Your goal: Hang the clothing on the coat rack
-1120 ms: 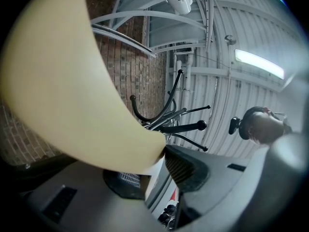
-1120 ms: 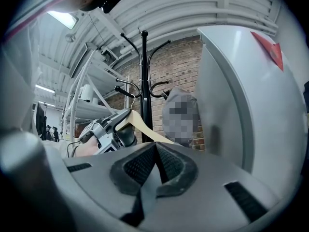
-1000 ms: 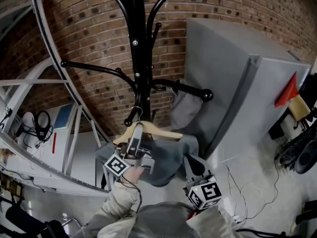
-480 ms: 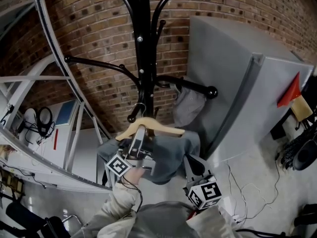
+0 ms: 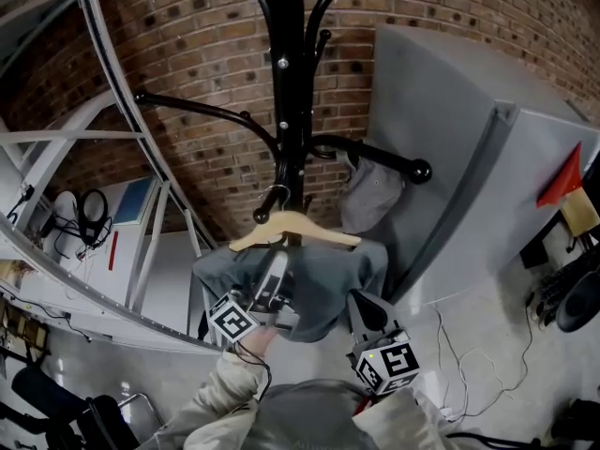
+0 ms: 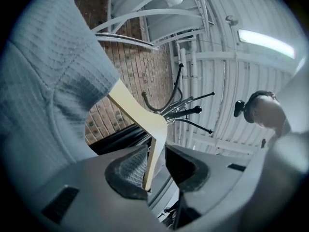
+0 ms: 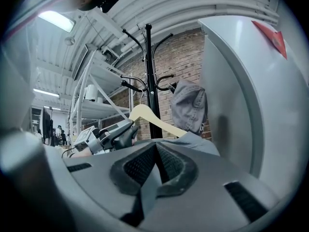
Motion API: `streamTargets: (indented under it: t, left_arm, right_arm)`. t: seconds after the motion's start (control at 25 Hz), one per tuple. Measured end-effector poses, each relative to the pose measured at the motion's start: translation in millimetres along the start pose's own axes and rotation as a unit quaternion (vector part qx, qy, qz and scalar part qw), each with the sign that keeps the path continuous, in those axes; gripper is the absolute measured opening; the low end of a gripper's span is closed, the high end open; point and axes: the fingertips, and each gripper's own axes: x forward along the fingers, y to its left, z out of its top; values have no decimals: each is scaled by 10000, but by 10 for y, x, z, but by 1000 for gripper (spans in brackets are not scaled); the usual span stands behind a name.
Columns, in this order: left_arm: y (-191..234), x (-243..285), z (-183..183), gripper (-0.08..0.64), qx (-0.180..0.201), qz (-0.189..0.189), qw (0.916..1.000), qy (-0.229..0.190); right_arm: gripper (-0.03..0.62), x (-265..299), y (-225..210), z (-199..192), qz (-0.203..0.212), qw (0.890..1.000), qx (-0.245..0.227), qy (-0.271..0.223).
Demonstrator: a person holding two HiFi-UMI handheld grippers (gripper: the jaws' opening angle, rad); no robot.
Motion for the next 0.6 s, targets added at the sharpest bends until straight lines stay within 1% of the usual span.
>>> streamTargets:
  t: [0.08,0.2,0.32,0.44,0.6]
  left_arm:
    - [-10,-52,-51,116,174,93,9997,142]
    - [-43,-131,-108,90,523,233,9977,356]
    - [-89,-212,-167,41,989,413,9924,598]
    - [-125,-303,-257,21,1558,648,9811,942]
    - [-146,-398,-392,9,2308,1014,9568,1449]
  right_arm:
    - [23,18,41,-7,70,10000,3,31]
    - [23,38,96,-26,150,9999,20,62]
    - [23,45,116,-72,201,9997,58,100]
    - [23,49,132,-117,227,9996,85,125]
    - [23,54,179,-121,278,9995,61,152]
